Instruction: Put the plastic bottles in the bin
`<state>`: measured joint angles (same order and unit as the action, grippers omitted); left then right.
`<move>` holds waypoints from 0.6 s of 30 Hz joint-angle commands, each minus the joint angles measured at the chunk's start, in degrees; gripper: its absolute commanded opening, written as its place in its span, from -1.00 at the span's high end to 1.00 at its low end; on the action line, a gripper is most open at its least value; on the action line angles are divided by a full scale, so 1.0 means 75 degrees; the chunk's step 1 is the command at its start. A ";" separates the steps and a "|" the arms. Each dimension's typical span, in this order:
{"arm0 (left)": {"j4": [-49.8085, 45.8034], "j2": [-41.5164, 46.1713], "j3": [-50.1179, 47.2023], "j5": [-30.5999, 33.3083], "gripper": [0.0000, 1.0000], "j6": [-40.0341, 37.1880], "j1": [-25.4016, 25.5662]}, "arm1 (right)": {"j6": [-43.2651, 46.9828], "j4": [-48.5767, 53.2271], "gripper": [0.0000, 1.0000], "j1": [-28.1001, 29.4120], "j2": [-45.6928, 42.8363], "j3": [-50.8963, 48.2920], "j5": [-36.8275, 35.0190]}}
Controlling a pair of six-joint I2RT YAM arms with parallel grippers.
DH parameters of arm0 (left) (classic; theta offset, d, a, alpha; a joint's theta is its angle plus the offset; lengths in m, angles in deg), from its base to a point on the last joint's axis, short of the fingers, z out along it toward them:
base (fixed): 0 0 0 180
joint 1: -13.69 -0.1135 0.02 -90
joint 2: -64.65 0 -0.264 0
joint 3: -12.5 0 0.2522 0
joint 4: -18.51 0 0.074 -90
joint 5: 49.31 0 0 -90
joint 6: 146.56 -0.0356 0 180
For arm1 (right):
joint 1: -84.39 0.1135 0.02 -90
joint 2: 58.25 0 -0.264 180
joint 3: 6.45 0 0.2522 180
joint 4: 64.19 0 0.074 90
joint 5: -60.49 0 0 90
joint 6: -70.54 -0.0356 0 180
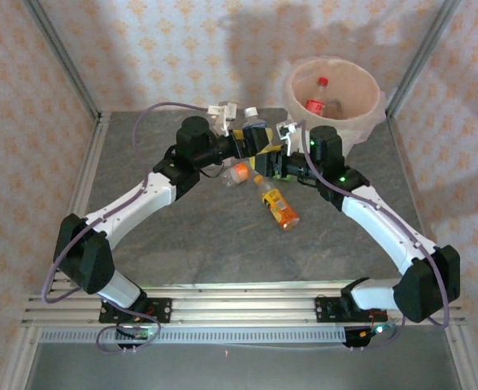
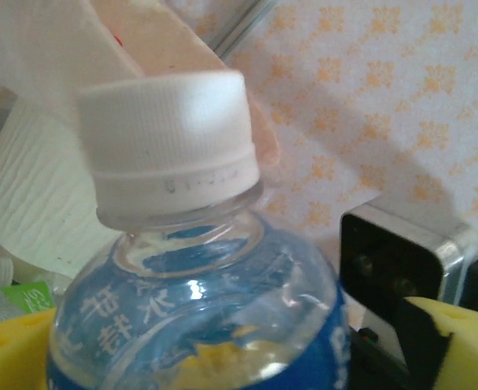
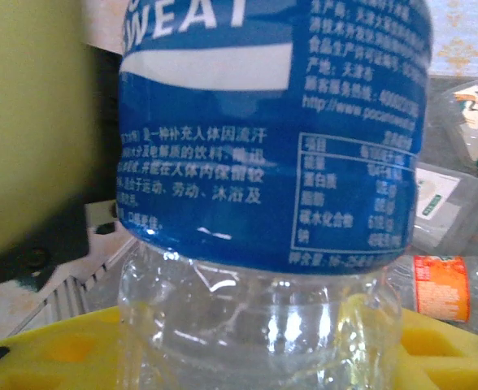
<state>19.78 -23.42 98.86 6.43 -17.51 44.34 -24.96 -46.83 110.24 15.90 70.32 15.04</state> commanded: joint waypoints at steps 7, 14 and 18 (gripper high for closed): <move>-0.0392 0.0550 -0.0154 0.1545 -1.00 0.0055 0.0018 | 0.0648 0.1195 0.10 0.0021 -0.0094 0.0689 -0.1666; 0.0149 0.1427 -0.1457 0.3072 -1.00 0.0564 -0.0292 | 0.1060 0.2463 0.11 -0.0455 0.0141 0.1842 -0.2385; -0.0058 0.1708 -0.1924 0.3460 -1.00 0.0848 -0.0515 | 0.1089 0.2645 0.12 -0.0934 0.0282 0.2435 -0.2408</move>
<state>18.56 -12.39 86.20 27.06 -13.49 41.48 -18.47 -29.69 104.86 17.34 85.29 -0.63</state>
